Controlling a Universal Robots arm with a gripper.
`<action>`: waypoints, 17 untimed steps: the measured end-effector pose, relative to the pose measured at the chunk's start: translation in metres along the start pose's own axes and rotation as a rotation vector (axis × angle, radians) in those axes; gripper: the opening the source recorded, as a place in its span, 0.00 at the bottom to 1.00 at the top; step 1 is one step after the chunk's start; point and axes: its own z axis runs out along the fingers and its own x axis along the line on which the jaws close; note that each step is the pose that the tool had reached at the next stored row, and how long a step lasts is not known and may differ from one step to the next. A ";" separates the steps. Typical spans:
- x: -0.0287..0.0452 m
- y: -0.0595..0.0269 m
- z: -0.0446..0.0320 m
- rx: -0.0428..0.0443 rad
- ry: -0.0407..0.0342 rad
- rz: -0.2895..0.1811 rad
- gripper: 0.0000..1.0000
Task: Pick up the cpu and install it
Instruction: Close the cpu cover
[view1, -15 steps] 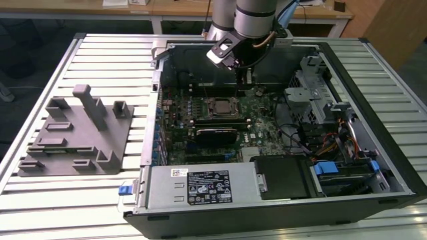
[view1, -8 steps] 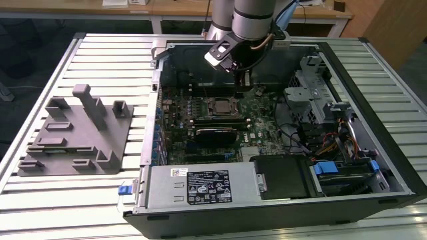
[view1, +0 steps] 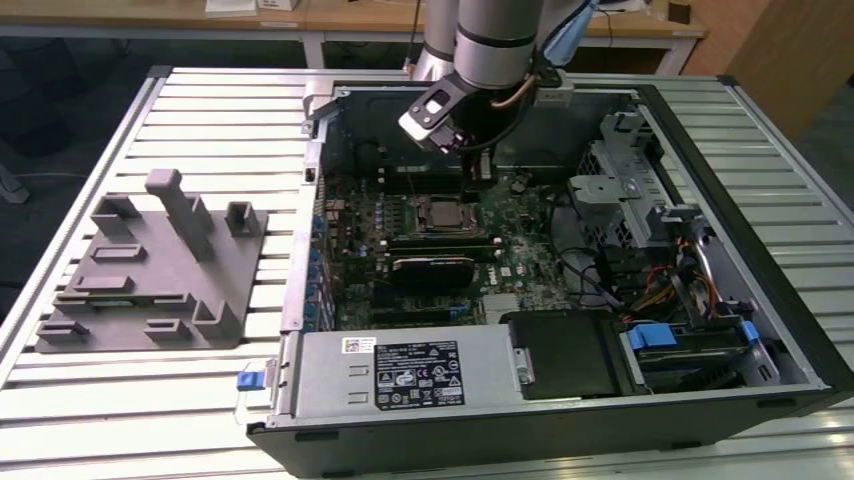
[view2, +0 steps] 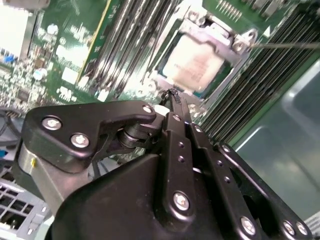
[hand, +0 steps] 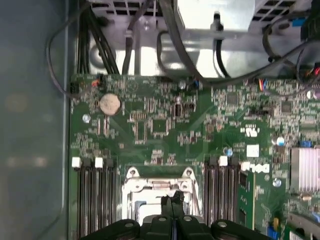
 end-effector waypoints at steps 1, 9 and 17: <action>-0.0001 -0.0031 0.0004 0.0001 0.0009 0.000 0.11; 0.0000 -0.0201 0.0023 0.0001 0.0040 0.000 0.11; 0.0000 -0.0202 0.0024 -0.0023 0.0041 -0.053 0.11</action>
